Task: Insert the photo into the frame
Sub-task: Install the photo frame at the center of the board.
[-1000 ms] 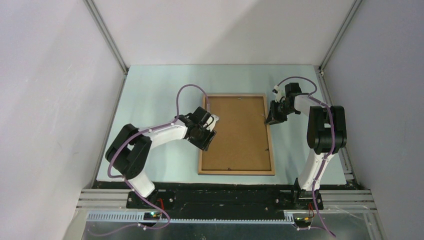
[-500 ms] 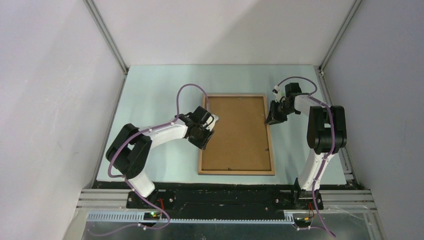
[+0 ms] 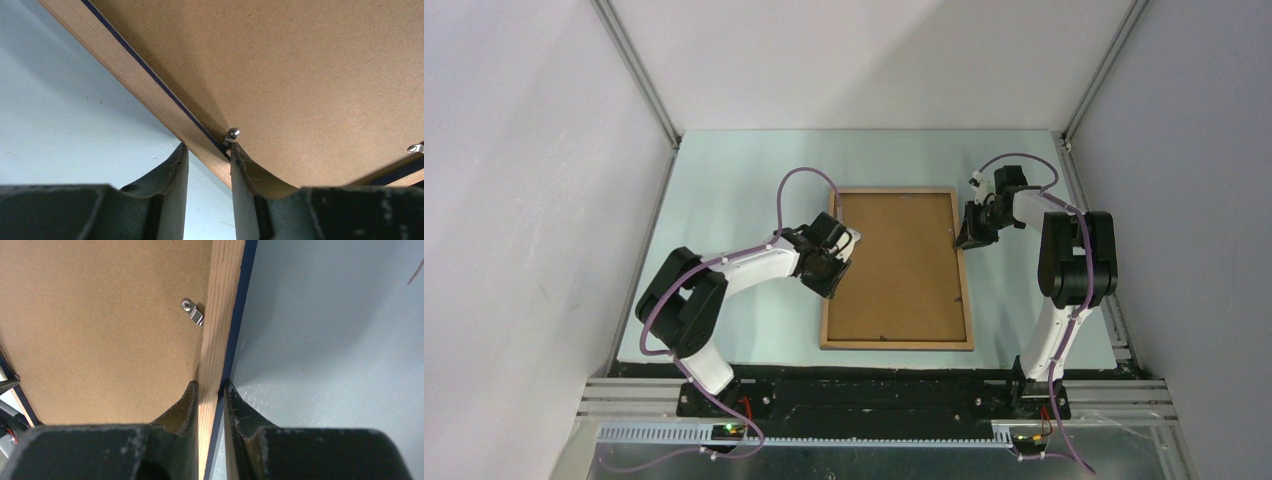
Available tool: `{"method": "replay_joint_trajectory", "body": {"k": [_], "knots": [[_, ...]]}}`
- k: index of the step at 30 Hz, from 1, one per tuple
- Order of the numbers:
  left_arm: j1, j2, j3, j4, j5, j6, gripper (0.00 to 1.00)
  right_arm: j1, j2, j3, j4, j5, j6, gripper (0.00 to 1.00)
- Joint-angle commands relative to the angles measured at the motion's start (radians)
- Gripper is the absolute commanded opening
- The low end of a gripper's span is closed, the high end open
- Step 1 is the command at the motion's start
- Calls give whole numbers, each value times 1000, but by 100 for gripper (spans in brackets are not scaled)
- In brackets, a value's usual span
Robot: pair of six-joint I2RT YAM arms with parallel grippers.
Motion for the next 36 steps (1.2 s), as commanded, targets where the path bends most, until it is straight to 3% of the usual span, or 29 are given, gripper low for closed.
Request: {"method": "replay_joint_trajectory", "body": {"k": [1,9,16,27,36], "knots": [[-7,-9,19,43,11,22,40,-5,19,-5,-31,-29,-14,0],[-4,-58,23,43,-19,29,69,-4,19,-6,-33,-29,-15,0],[53,-97,40,44,-37,51,83,-4,9,-5,-37,-29,-18,0],[191,56,223,38,50,13,83,-4,-12,-16,-61,-31,-27,0],[224,171,321,34,110,-46,75,-3,-57,-37,-70,-42,-23,0]]}}
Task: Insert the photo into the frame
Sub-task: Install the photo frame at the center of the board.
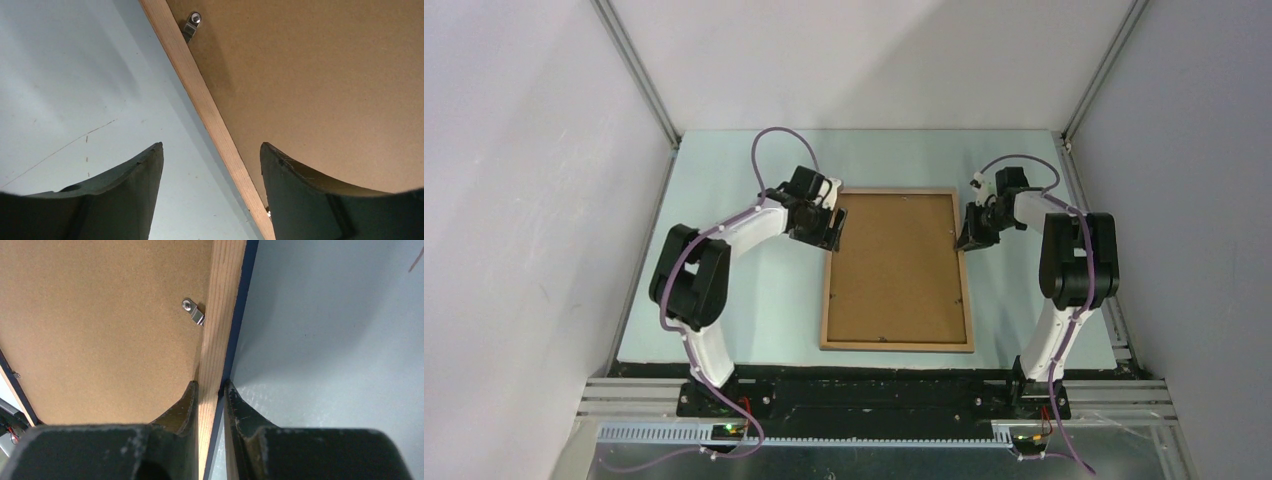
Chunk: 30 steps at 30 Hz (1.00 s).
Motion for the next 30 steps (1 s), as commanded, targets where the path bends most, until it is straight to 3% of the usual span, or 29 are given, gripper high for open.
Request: {"method": "replay_joint_trajectory", "body": {"k": [1,12,18,22,30], "knots": [[6,32,50,5,35,-37,73,-2,-51,-25,-69,-43,-19,0],[8,108,82,7,48,-58,58,-4,-77,-39,-68,-60,-12,1],[8,131,80,6,75,-75,51,-4,-80,-39,-61,-60,-8,7],[8,141,82,6,80,-81,45,-4,-88,-38,-53,-53,-5,16],[8,149,69,7,95,-85,34,-4,-148,-20,-40,-28,-6,47]]}}
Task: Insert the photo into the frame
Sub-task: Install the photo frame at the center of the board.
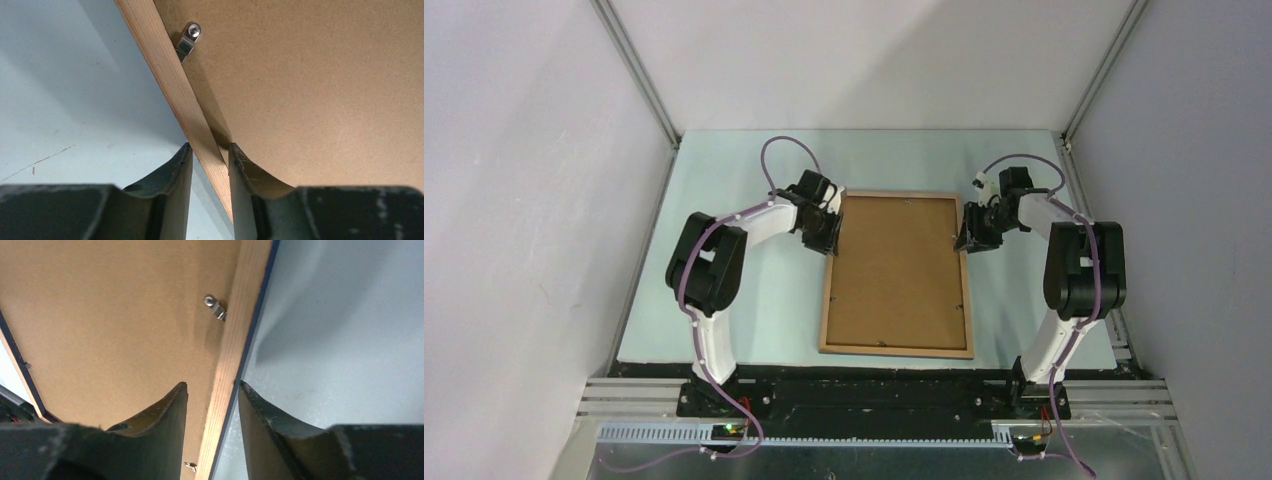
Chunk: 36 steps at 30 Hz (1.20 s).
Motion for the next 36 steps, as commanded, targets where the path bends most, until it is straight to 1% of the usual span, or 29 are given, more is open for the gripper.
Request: {"method": "replay_joint_trajectory", "body": {"k": [1,2,6,8,15,20,25,36], "knots": [[2,12,20,6,22,-8,32,0,-88,29,-8,-14,-11,49],[2,12,18,6,25,-7,29,0,-97,34,-9,-8,-13,52],[2,5,8,6,33,2,21,-13,-111,80,-1,17,-23,61],[1,1,0,5,42,10,18,-12,-103,114,-4,30,-33,63],[-1,-18,-34,5,63,47,1,84,-26,262,-1,115,-98,64],[-1,-41,-64,5,69,57,0,149,73,439,-37,177,-162,65],[-1,-58,-76,6,77,65,0,198,195,603,-95,202,-218,65],[-2,-62,-86,3,112,68,0,261,367,781,-160,217,-312,66]]}}
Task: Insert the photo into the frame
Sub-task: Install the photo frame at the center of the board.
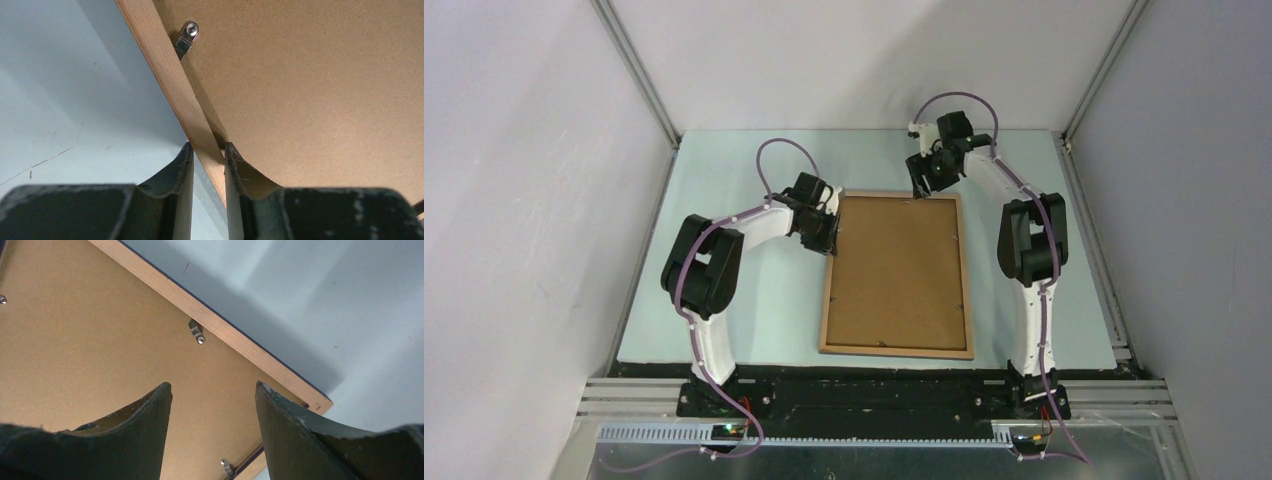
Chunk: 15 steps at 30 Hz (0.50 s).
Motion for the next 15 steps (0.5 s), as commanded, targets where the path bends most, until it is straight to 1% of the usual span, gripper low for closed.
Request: {"method": "replay_joint_trajectory", "body": {"k": [1,15], "knots": [[-11,-32,-29,-59,81,55,0,23,44,90,-38,21,-66,66],[-12,-41,-24,-60,98,54,0,74,139,159,-47,90,-148,66]]}}
